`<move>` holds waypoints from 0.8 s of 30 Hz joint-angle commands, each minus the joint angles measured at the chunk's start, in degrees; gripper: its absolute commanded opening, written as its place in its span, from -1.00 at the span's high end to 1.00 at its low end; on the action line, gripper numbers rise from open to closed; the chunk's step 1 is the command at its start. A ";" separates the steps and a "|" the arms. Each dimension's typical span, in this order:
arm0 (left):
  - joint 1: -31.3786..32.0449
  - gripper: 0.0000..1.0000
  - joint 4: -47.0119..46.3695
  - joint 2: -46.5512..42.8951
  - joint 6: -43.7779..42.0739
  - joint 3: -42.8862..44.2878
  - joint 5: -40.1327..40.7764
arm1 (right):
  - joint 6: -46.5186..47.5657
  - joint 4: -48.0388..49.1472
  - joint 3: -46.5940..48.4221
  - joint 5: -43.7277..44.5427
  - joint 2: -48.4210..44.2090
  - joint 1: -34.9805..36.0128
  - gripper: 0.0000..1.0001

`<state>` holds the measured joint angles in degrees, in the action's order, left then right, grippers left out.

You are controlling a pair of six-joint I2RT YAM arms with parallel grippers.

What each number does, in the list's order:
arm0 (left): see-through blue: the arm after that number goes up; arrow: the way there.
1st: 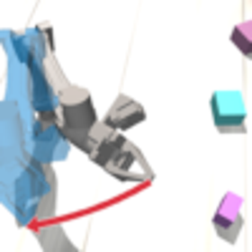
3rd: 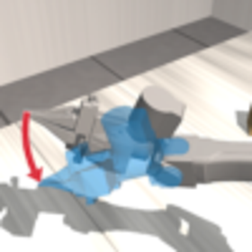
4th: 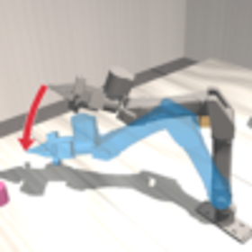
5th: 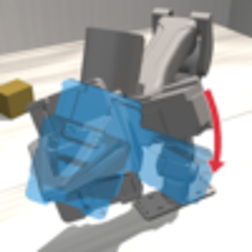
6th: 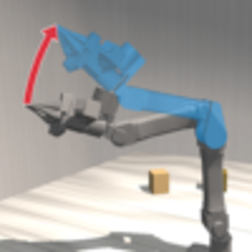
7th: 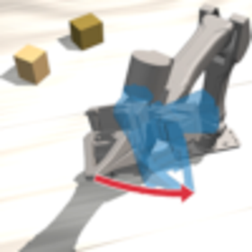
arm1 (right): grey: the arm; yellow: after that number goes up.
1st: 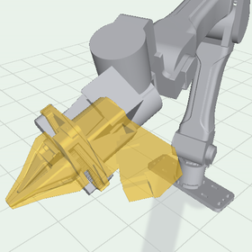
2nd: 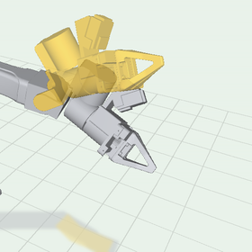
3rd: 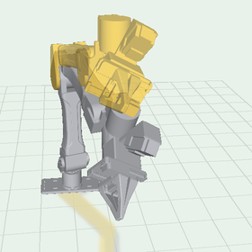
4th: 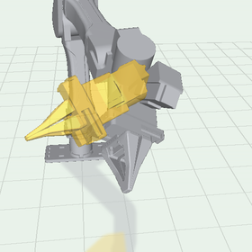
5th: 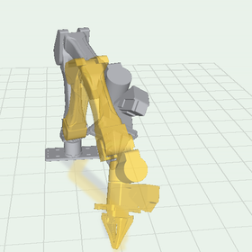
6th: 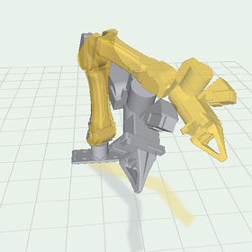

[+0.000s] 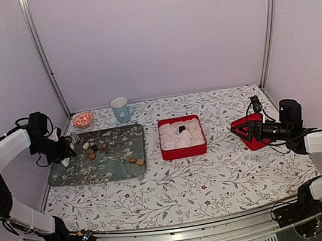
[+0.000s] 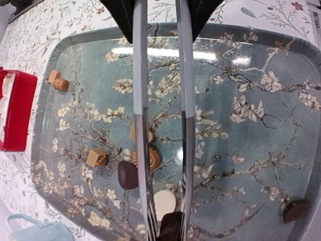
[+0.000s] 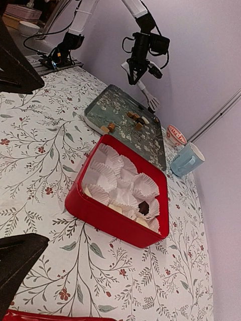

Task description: Pack the chocolate

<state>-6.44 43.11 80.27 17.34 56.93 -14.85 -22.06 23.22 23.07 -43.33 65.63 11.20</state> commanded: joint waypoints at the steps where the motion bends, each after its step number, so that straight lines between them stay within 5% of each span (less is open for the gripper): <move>1: 1.31 0.71 0.04 -3.45 0.43 3.91 -2.63 | -0.08 1.11 0.26 0.53 0.29 0.17 -0.98; 11: 20.52 0.74 -5.55 -2.38 2.43 12.24 -7.15 | -0.08 1.13 0.49 0.44 0.64 0.21 -0.98; 17: 35.58 0.75 -7.56 5.01 0.83 17.35 -5.88 | 0.05 1.12 0.49 0.47 0.82 0.21 -0.98; 24: 45.30 0.76 -9.71 15.68 -0.89 22.12 -7.32 | 0.08 0.80 0.49 0.74 0.43 0.18 -0.98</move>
<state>34.72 36.12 91.68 18.46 75.59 -21.21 -22.04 23.22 23.07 -43.31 66.06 11.20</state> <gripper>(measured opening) 0.250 0.990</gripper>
